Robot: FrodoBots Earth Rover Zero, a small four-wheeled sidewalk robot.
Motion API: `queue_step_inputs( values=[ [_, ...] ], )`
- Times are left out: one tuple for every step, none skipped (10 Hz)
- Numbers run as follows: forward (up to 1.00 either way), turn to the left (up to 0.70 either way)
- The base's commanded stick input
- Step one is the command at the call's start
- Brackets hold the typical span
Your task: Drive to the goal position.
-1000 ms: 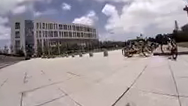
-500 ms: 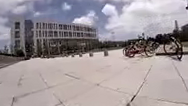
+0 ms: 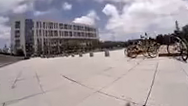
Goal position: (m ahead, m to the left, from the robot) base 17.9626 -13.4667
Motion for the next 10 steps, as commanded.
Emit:
queue_step_inputs(
  values=[
    [0.5, 0.0],
    [0.5, 0.0],
    [0.5, 0.0],
    [0.5, 0.0],
    [0.5, 0.0],
    [0.5, 0.0],
    [0.5, 0.0],
    [0.5, 0.0],
    [0.5, 0.0],
    [0.5, 0.0]
  ],
)
